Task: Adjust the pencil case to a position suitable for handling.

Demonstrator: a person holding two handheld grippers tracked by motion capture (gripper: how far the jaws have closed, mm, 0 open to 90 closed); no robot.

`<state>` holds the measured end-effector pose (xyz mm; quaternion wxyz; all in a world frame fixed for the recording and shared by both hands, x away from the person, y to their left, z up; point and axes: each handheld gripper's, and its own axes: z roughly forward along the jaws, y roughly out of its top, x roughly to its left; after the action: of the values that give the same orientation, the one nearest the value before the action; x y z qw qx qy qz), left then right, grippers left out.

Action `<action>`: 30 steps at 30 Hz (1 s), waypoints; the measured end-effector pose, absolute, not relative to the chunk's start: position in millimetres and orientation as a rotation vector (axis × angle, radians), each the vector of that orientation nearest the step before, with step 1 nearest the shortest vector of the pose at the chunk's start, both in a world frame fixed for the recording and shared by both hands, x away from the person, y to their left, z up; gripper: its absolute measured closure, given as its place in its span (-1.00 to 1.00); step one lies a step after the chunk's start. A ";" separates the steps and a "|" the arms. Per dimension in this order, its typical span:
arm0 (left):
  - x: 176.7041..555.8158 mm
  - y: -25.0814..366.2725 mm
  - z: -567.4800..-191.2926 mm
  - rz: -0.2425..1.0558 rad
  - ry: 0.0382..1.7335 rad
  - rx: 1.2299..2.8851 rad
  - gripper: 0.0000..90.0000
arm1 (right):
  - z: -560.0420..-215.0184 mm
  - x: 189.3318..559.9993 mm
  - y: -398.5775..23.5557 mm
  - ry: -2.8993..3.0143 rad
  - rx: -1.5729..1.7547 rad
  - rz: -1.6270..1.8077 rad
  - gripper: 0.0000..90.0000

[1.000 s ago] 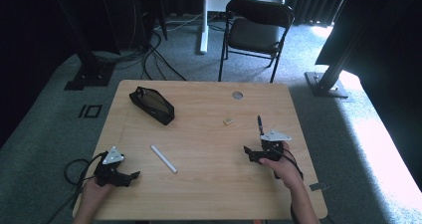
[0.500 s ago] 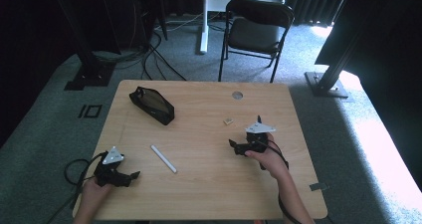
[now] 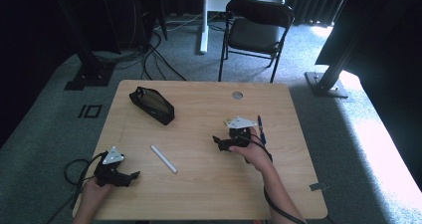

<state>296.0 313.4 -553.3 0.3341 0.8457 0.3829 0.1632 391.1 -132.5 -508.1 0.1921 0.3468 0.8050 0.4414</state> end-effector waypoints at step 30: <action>296.0 313.4 -553.3 0.426 0.999 2.207 -0.95 | -514.6 429.8 -38.3 2.347 0.859 1.336 -0.65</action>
<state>296.0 313.4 -553.3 0.3342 0.8456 0.3829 0.1632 429.8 -38.3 -514.6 0.1532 0.2995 0.8183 0.4660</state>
